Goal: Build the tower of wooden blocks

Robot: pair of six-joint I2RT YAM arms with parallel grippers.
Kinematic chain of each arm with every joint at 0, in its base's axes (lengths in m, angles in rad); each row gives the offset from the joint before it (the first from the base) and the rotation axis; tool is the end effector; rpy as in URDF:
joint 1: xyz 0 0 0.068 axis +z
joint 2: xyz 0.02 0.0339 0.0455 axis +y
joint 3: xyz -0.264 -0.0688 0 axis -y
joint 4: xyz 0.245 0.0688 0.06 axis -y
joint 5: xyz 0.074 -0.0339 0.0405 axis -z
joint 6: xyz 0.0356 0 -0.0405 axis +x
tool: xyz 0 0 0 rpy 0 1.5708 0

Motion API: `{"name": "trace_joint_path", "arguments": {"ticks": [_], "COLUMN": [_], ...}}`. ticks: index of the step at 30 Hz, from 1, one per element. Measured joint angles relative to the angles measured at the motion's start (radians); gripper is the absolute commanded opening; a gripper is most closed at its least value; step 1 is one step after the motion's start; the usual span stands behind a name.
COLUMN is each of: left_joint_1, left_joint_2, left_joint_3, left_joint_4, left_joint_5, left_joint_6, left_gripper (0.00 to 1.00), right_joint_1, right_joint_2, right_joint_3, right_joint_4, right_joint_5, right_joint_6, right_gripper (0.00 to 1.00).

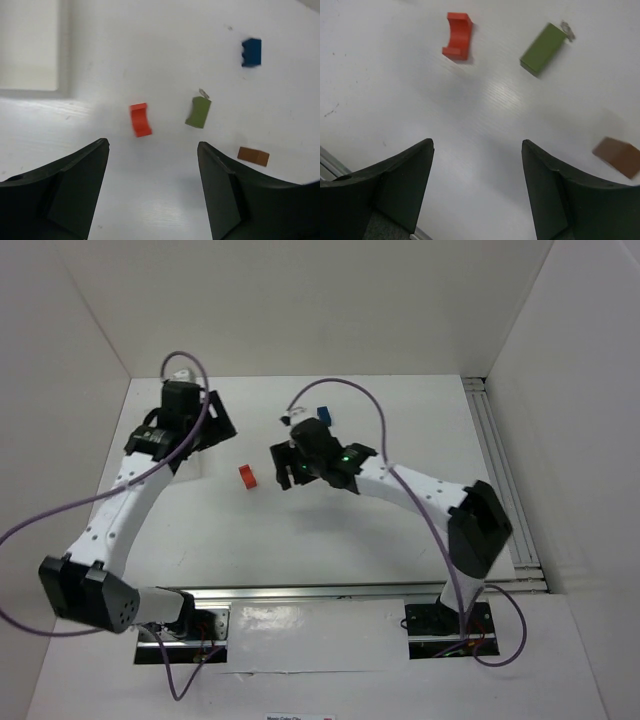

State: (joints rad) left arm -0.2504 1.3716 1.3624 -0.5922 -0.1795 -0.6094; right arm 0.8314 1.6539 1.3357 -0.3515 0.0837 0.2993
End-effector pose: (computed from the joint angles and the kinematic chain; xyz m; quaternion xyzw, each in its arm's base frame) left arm 0.2953 -0.0690 0.3683 -0.1984 0.8596 -0.1213 0.4549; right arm 0.2577 0.2782 0.2890 -0.2189 0.8726 0.2013 0.3876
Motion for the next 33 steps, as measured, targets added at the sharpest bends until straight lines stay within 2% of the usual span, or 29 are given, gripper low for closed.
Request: {"name": "trace_joint_path", "arguments": {"ticks": [3, 6, 11, 17, 26, 33], "left_joint_1": [0.097, 0.135, 0.162, 0.173, 0.175, 0.175], "left_joint_2": [-0.136, -0.211, -0.244, -0.244, -0.245, -0.245], "left_joint_3": [-0.058, -0.082, -0.082, -0.105, -0.149, -0.153], "left_joint_4": [-0.050, -0.099, -0.136, -0.160, -0.162, -0.158], "left_joint_5": [-0.026, -0.024, -0.016, 0.027, 0.070, 0.085], "left_joint_6": [-0.029, -0.032, -0.024, -0.019, -0.017, -0.015], "left_gripper": [0.84, 0.84, 0.84, 0.84, 0.84, 0.84], "right_joint_1": [0.058, 0.079, 0.090, 0.104, 0.115, 0.116], "right_joint_2": [0.202, 0.366, 0.605, 0.802, 0.842, 0.821], "right_joint_3": [0.214, 0.377, 0.616, 0.827, 0.859, 0.768], "right_joint_4": [-0.010, -0.029, -0.108, -0.172, -0.203, -0.190], "right_joint_5": [0.038, 0.077, 0.152, 0.190, 0.210, 0.253], "right_joint_6": [0.008, 0.021, 0.026, 0.026, 0.026, 0.033], "right_gripper": [0.78, 0.83, 0.86, 0.86, 0.82, 0.80]}}
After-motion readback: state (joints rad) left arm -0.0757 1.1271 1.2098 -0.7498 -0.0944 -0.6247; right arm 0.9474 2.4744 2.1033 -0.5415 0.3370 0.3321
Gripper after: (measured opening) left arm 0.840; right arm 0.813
